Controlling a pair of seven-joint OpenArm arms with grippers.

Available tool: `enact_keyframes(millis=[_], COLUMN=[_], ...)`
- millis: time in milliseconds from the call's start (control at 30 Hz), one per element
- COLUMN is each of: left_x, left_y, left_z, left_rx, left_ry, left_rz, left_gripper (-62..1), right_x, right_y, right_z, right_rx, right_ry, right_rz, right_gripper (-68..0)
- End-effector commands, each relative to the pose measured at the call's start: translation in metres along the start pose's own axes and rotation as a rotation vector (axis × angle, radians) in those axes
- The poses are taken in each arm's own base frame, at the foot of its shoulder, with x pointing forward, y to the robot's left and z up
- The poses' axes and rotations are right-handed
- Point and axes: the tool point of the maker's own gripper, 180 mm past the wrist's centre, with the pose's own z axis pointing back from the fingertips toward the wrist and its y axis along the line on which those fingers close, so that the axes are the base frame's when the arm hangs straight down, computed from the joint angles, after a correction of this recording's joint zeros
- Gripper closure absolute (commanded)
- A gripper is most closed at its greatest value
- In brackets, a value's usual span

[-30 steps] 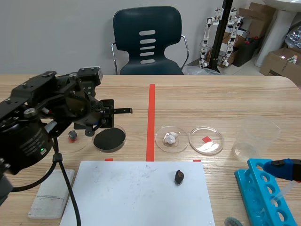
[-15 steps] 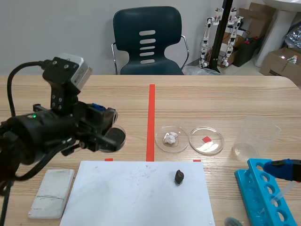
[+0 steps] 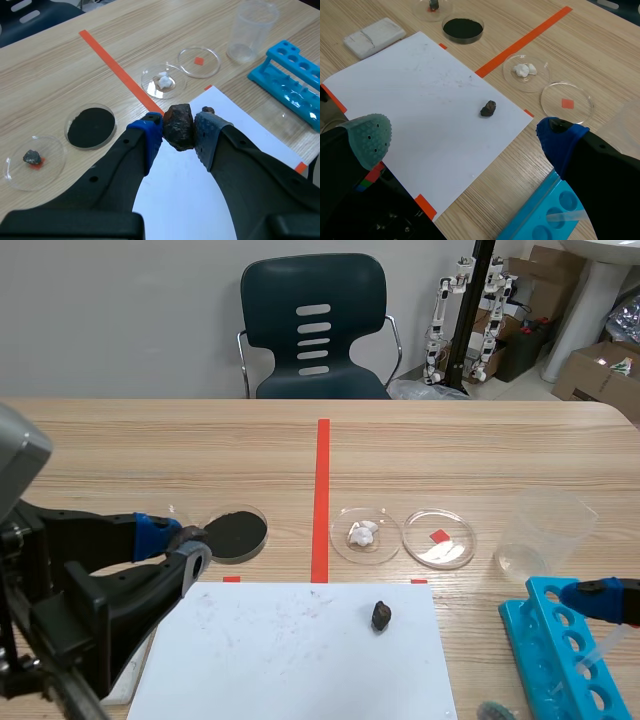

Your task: Lower the mineral onto the iron filings and hold still

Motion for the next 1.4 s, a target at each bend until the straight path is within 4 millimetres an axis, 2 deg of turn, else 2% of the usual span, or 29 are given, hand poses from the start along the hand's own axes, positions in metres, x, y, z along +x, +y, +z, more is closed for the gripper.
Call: enact_keyframes(millis=[0,200,1367], left_x=[0.0066,-0.0027,-0.0028], left_y=[-0.0023,-0.0064,-0.0064], left_z=[0.0020,0.0084,0.0083], left_rx=[-0.004,-0.003,-0.003], left_ry=[-0.033,-0.001,0.000], left_rz=[0.008,-0.022,-0.022], left_gripper=[-13.0,-13.1,-13.0], right_x=[0.0068,0.0068,0.0068], right_y=[-0.0016,-0.0016,-0.0016], right_z=[-0.0007,-0.0007,-0.0007], right_rx=[-0.005,-0.005,-0.005], right_ry=[-0.028,-0.028,-0.028], right_rz=[-0.002,-0.002,-0.002], right_gripper=[-60.4,-60.4,-60.4])
